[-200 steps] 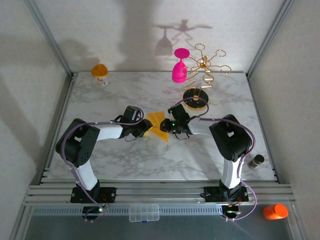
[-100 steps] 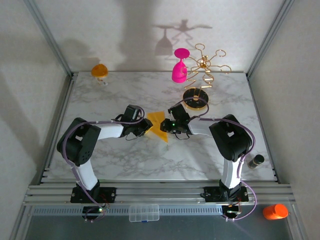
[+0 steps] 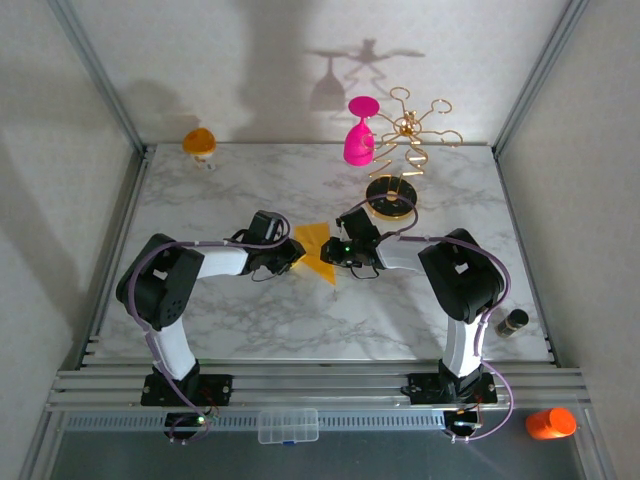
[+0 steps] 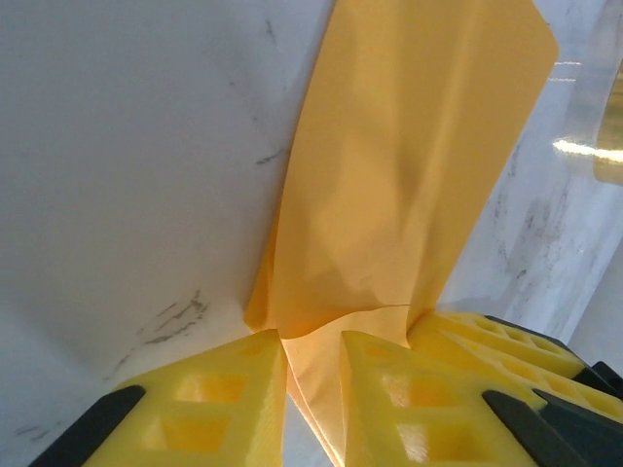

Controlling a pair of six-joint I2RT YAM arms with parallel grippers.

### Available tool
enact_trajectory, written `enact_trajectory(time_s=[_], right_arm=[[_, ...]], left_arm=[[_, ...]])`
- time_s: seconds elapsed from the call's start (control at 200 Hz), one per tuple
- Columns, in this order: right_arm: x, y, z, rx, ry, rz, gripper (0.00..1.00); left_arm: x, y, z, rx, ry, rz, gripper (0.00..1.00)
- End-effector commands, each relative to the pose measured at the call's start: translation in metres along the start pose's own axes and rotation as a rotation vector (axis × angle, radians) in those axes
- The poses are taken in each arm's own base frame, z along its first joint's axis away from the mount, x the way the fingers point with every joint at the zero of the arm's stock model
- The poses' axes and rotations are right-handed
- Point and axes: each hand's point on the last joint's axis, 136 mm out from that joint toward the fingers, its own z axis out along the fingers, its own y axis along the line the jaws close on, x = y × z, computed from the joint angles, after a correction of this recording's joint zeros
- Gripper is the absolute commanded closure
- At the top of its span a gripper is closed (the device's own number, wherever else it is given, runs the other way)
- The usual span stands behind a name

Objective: Fold a paper plane with a square sheet of paper (pick it up from the middle)
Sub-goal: Fourth fold the wing at the center of the table.

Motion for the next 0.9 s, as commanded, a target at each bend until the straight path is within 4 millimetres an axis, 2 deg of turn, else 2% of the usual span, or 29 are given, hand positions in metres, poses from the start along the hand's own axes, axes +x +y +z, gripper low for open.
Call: enact_trajectory(time_s=[0.0,0.24,0.566,0.656,0.756,0.896], right_arm=[[0.021,-0.025,0.008,0.066,0.062,0.034,0.75],[0.021,-0.025,0.008,0.062,0.060,0.032,0.75],[0.010,-0.010,0.000,-0.023,0.017,-0.002,0.72],[0.006,-0.006,-0.002,-0.038,0.007,-0.019,0.70],[-0.004,0.002,-0.010,-0.054,-0.030,-0.055,0.66],[-0.028,0.014,-0.040,-0.032,-0.143,-0.158,0.59]], left_arm=[[0.000,-0.011,0.000,0.035,0.007,0.029,0.79],[0.002,-0.014,0.002,0.062,0.023,0.045,0.80],[0.002,-0.014,0.006,0.066,0.041,0.082,0.82],[0.002,-0.014,0.008,0.064,0.044,0.085,0.85],[0.001,-0.016,0.008,0.067,0.039,0.082,0.89],[-0.003,-0.021,0.002,0.059,0.009,0.068,0.94]])
